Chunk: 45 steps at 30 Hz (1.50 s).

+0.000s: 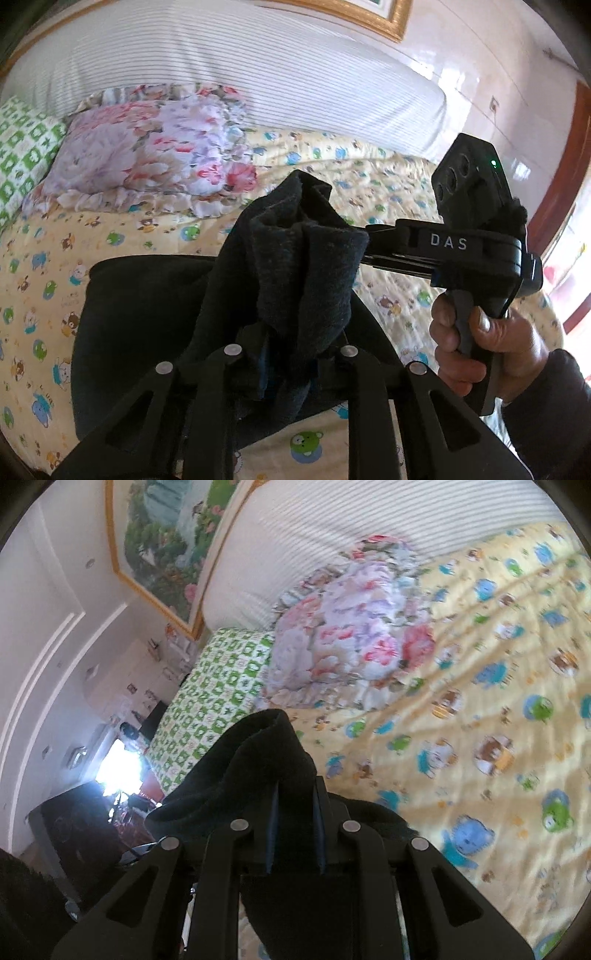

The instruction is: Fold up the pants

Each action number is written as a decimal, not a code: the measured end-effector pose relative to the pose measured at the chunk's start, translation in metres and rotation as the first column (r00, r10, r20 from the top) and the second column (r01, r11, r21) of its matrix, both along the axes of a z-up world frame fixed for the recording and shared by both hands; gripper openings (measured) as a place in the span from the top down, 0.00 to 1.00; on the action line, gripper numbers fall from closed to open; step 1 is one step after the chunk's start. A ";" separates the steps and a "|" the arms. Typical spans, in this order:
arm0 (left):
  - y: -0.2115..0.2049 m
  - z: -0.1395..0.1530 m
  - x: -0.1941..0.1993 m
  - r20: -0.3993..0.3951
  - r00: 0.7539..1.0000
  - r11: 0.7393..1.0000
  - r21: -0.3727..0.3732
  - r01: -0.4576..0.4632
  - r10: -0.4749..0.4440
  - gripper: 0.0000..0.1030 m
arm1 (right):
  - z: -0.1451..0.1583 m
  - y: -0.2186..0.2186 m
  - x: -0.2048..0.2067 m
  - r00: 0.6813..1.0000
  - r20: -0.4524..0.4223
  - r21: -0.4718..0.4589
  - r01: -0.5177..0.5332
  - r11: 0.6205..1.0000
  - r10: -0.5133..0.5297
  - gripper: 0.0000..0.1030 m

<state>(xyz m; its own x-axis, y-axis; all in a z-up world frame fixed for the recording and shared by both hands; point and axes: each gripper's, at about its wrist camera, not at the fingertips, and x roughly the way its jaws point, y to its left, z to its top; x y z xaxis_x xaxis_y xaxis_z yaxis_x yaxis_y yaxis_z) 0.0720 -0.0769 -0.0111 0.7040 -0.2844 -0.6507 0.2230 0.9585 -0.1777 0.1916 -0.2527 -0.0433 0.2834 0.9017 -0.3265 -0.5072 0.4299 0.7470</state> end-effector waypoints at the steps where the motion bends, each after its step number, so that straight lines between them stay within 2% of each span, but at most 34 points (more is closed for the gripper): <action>1: -0.002 -0.001 0.000 0.000 1.000 1.000 0.003 0.007 -0.007 0.78 | -0.003 -0.003 -0.001 1.000 -0.009 -0.006 0.008 1.000 -0.008 0.82; 3: -0.007 -0.006 -0.001 -0.011 0.999 0.999 0.006 0.036 -0.036 0.68 | -0.004 -0.006 -0.004 0.999 -0.013 -0.043 0.034 0.999 -0.034 0.79; 8: -0.010 -0.009 -0.005 -0.019 0.997 0.997 -0.016 0.072 -0.073 0.59 | -0.005 -0.028 -0.014 0.988 -0.019 -0.110 0.149 0.983 -0.152 0.79; 9: -0.009 -0.009 -0.006 -0.020 0.997 0.996 -0.030 0.079 -0.079 0.57 | -0.002 -0.033 -0.016 0.985 -0.013 -0.120 0.172 0.978 -0.175 0.79; 11: -0.004 -0.006 -0.008 -0.033 0.994 0.991 -0.089 0.102 -0.105 0.41 | 0.004 -0.043 -0.023 0.975 -0.010 -0.138 0.217 0.966 -0.220 0.77; 12: -0.002 -0.005 -0.010 -0.034 0.992 0.986 -0.116 0.115 -0.120 0.39 | 0.008 -0.045 -0.027 0.971 -0.002 -0.152 0.234 0.960 -0.237 0.75; 16: 0.004 0.003 -0.018 -0.033 0.989 0.979 -0.146 0.139 -0.145 0.38 | 0.027 -0.052 -0.044 0.954 0.039 -0.190 0.298 0.936 -0.296 0.58; 21: 0.033 0.013 -0.029 -0.038 0.992 0.972 -0.206 0.114 -0.124 0.35 | 0.054 -0.047 -0.067 0.948 0.086 -0.175 0.317 0.932 -0.307 0.58; 24: 0.054 0.016 -0.033 -0.041 0.995 0.973 -0.216 0.077 -0.088 0.34 | 0.065 -0.037 -0.077 0.945 0.111 -0.184 0.324 0.928 -0.308 0.58; 31: 0.107 0.019 -0.033 -0.055 0.998 0.977 -0.208 -0.044 0.033 0.34 | 0.077 -0.001 -0.088 0.938 0.147 -0.281 0.344 0.896 -0.314 0.52; 37: 0.144 0.008 -0.028 -0.110 0.989 0.962 -0.245 -0.123 0.099 0.33 | 0.073 0.024 -0.086 0.924 0.152 -0.395 0.382 0.835 -0.351 0.37; 45: 0.157 -0.016 -0.013 -0.194 0.974 0.954 -0.252 -0.163 0.115 0.33 | 0.041 0.029 -0.073 0.918 0.060 -0.449 0.376 0.811 -0.393 0.36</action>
<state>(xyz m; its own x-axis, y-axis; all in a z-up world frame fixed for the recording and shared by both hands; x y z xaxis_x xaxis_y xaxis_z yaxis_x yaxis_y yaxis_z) 0.0594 0.0805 -0.0269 0.6303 -0.3706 -0.6822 0.0333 0.8908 -0.4531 0.1187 -0.2237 -0.0018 0.5574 0.4780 -0.6788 -0.2083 0.8720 0.4430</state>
